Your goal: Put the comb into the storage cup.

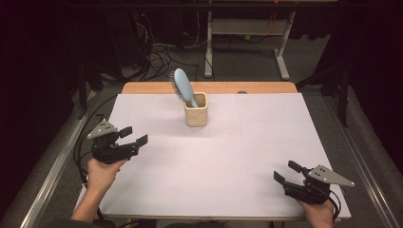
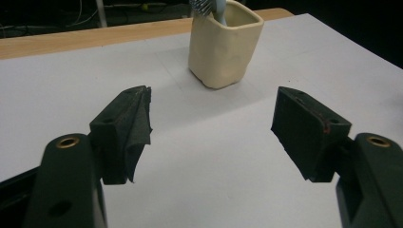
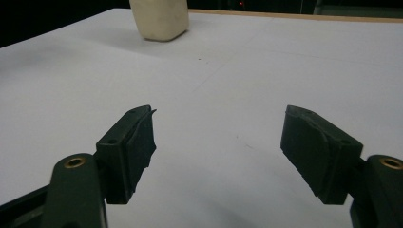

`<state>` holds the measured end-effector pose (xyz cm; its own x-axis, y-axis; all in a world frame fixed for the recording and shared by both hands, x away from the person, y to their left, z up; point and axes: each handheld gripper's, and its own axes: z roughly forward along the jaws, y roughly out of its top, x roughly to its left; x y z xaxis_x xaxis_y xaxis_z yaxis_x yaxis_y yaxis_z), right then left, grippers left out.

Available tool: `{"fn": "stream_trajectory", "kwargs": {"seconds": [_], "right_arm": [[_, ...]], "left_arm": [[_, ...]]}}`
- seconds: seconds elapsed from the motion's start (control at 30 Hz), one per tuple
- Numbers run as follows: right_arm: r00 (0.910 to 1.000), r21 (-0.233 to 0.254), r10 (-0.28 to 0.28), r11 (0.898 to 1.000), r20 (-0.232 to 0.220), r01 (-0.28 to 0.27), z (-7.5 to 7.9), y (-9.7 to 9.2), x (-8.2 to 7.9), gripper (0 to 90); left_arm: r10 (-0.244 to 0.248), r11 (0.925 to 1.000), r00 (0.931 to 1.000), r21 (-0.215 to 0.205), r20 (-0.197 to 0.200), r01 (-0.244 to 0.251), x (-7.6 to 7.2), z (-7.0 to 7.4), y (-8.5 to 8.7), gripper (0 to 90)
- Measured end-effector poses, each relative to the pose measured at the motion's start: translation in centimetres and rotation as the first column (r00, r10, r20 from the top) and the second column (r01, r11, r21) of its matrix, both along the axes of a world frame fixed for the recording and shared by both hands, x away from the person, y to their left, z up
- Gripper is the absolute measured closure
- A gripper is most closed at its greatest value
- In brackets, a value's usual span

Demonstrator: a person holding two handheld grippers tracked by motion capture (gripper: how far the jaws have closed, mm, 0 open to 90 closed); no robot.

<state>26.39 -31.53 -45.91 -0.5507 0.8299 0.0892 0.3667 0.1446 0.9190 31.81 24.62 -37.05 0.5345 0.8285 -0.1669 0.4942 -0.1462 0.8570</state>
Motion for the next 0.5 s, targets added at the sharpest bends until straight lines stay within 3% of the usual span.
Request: {"fn": "stream_trajectory", "kwargs": {"seconds": [0.5], "right_arm": [[1.0,0.0,0.001,1.0,-0.002,-0.001,-0.02,0.03,0.03,27.4]], "left_arm": [[0.011,0.9999,0.9999,-0.007,-0.002,-0.011,-0.41,-0.77,0.17,29.6]]}}
